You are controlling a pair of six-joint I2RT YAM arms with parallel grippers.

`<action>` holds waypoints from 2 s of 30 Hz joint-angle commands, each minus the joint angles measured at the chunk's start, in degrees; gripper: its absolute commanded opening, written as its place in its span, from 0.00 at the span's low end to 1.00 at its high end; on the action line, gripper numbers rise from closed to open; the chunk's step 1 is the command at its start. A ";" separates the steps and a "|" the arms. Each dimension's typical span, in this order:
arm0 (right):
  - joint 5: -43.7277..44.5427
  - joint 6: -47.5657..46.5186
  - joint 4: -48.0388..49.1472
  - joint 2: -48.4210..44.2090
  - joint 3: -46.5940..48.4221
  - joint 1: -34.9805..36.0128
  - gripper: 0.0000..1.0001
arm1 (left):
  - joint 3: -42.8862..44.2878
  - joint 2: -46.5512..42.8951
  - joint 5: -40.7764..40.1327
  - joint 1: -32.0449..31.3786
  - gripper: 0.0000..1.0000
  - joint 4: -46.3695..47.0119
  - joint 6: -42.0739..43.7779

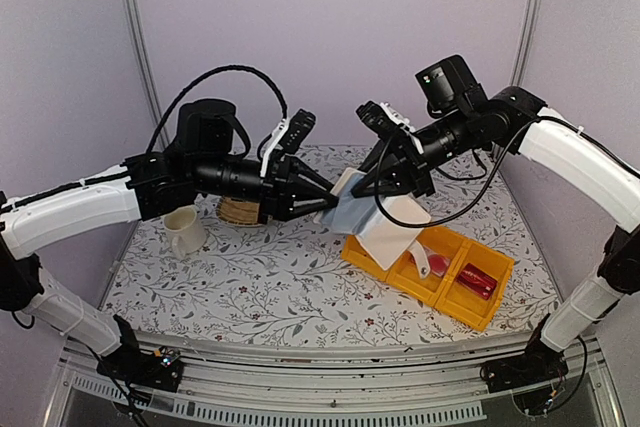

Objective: Take the credit cards out of the card holder
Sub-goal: Pass from the right arm to the left

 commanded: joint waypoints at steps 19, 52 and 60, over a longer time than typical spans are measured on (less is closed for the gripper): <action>-6.18 -3.17 -2.17 0.71 3.65 1.26 0.01 | -3.30 -0.73 -8.32 0.45 0.10 2.95 0.37; -2.32 -1.33 2.67 3.89 8.35 2.45 0.01 | -5.31 4.65 -3.99 -4.02 0.10 8.10 2.73; 3.74 0.30 9.98 3.73 1.75 2.23 0.02 | -10.85 0.31 -12.64 -3.76 0.00 15.91 -4.17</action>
